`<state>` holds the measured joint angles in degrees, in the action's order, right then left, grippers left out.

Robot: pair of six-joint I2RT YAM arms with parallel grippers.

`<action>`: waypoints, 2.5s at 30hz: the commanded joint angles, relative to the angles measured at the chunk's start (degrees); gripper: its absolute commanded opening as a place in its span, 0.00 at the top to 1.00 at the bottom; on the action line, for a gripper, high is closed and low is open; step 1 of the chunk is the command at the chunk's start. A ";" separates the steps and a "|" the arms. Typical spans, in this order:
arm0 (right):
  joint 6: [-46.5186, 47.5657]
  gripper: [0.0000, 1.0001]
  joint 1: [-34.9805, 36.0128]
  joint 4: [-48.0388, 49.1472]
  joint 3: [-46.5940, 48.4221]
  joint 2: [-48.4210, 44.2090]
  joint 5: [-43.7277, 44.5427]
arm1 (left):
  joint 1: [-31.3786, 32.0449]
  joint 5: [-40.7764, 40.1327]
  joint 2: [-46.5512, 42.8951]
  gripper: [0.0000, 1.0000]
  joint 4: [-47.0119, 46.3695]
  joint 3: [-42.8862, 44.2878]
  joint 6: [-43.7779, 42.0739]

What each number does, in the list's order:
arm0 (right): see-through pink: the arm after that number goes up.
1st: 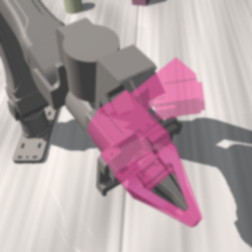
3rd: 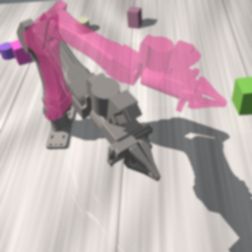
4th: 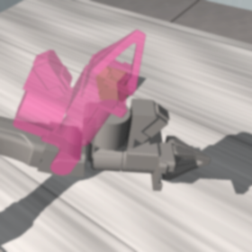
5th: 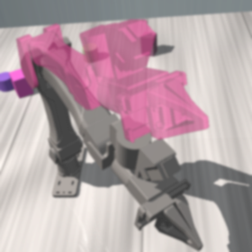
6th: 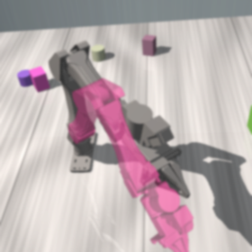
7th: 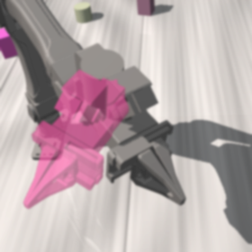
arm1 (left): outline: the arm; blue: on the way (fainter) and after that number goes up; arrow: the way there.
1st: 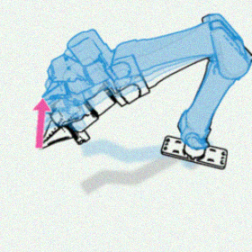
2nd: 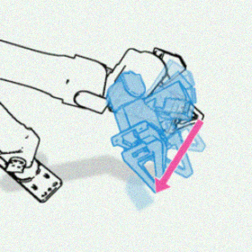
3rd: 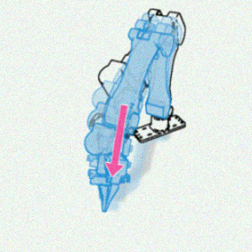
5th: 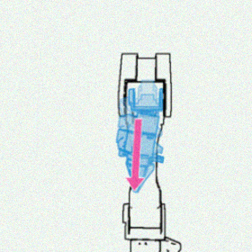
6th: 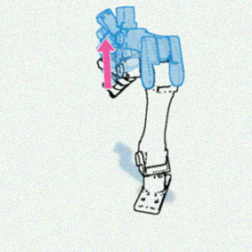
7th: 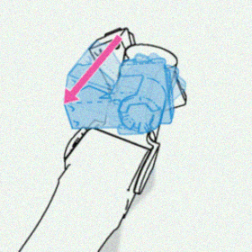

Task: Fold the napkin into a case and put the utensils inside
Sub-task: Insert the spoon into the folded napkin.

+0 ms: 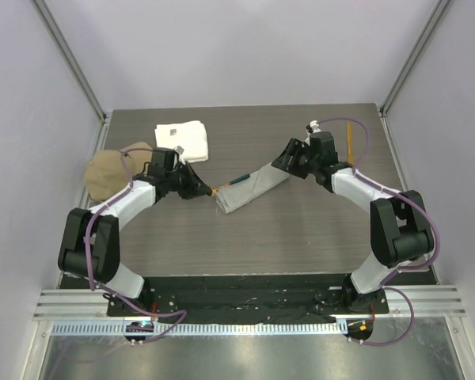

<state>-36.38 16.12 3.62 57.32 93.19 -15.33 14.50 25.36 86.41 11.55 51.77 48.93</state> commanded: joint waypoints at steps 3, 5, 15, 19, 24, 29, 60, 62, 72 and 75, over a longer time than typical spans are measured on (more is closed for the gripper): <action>9.66 0.45 -5.73 -7.66 3.75 2.69 -1.53 | -0.53 4.96 3.40 1.00 -1.89 2.81 -4.19; 9.49 0.48 -6.71 -7.66 4.55 5.68 -2.16 | -0.53 6.79 4.55 1.00 -2.32 3.42 -4.63; 9.40 0.53 -8.73 -7.22 8.68 12.54 -1.02 | -0.61 7.85 9.82 1.00 -4.78 6.32 -4.19; 8.87 0.58 -9.09 -7.40 10.79 14.74 -1.10 | -0.53 9.43 12.90 1.00 -5.49 8.34 -3.40; 8.43 0.60 -9.35 -7.31 12.55 16.41 -0.75 | -0.44 10.93 15.19 1.00 -5.49 9.23 -2.96; 8.34 0.60 -9.53 -7.13 14.40 18.08 -1.89 | -0.53 13.83 16.77 1.00 -5.49 9.40 -1.99; 1.05 0.62 -9.44 -0.01 13.78 23.62 -8.22 | 4.04 11.46 25.74 1.00 -18.67 13.44 10.13; 0.87 0.62 -9.53 0.07 13.87 23.88 -8.31 | 4.66 10.68 26.09 1.00 -18.67 13.80 10.92; 0.87 0.62 -9.53 0.07 13.78 23.62 -7.96 | 5.36 8.12 27.32 1.00 -20.69 13.62 14.00; 0.87 0.62 -9.53 0.16 13.70 23.71 -7.78 | 5.45 7.68 27.85 1.00 -22.27 13.45 15.31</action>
<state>-35.14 6.87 2.15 70.22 116.66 -23.22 19.77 34.48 113.65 -6.04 63.75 61.67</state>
